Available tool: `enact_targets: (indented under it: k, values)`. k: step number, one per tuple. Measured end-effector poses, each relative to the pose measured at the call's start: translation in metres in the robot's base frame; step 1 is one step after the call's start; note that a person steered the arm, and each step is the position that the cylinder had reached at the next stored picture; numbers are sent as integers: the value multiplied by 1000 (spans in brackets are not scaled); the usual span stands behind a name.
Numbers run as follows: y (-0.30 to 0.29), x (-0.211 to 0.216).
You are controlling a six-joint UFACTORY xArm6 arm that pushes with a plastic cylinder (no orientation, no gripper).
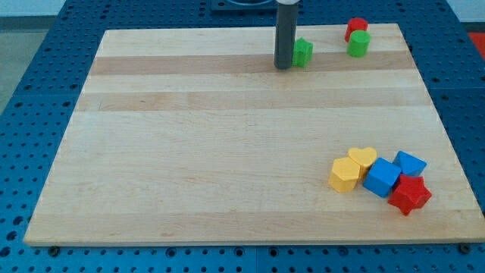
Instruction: Push the green star towards the top right
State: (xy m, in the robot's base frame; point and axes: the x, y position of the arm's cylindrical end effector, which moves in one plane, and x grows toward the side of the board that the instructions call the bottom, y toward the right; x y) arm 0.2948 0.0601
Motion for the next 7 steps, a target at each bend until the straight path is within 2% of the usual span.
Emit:
enact_targets:
  k: [2,7]
  values:
    - [22,-30]
    - [72,-28]
